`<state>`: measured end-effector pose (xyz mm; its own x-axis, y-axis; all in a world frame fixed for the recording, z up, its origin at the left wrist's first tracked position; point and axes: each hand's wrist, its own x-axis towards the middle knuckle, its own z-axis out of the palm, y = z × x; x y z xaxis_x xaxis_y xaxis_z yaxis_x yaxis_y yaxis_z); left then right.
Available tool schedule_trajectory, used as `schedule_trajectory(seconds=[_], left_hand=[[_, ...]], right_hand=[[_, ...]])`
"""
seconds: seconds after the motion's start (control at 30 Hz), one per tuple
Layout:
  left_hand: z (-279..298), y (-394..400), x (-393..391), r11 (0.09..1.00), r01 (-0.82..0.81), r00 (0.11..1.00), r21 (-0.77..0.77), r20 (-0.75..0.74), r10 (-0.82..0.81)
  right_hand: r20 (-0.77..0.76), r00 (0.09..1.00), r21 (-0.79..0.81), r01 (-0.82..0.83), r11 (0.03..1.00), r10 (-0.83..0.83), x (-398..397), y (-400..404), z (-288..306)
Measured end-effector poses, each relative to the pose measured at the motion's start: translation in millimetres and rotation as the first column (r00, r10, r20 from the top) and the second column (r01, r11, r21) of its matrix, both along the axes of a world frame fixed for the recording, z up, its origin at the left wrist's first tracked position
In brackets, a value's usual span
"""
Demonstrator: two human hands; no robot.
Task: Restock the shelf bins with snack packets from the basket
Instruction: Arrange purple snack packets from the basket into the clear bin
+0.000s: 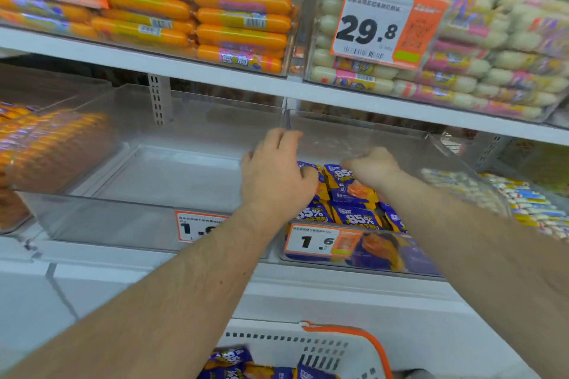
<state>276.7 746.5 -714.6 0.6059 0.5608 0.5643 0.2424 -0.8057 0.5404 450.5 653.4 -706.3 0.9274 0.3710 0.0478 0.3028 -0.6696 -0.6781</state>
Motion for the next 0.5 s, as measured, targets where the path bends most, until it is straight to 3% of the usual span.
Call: schedule_trajectory(seconds=[0.07,0.13,0.23,0.3,0.37,0.5], left_hand=[[-4,-11,-15,0.991,0.010,0.986,0.136,0.161,-0.032],[-15,-23,-36,0.977,0.013,0.949,0.214,0.304,-0.080],[-49,-44,-76,0.974,0.102,0.933,0.202,0.321,-0.164],[-81,-58,-100,0.982,0.155,0.951,0.110,0.251,-0.179],[-118,-69,-121,0.983,0.171,0.981,-0.059,0.098,-0.165],[-174,-88,-152,0.888,0.106,0.957,-0.447,-0.197,-0.213]], right_hand=[[0.253,0.967,0.080,-0.037,0.996,0.016,-44,-13,7],[0.473,0.881,0.257,-0.146,0.955,0.007,-94,-27,1],[0.629,0.777,0.394,-0.356,0.847,0.034,-152,-45,-31],[0.595,0.801,0.404,-0.370,0.837,0.068,-175,-51,-65],[0.459,0.877,0.339,-0.319,0.885,0.140,-190,-58,-103],[0.086,0.958,-0.095,-0.266,0.959,0.274,-201,-80,-189]])
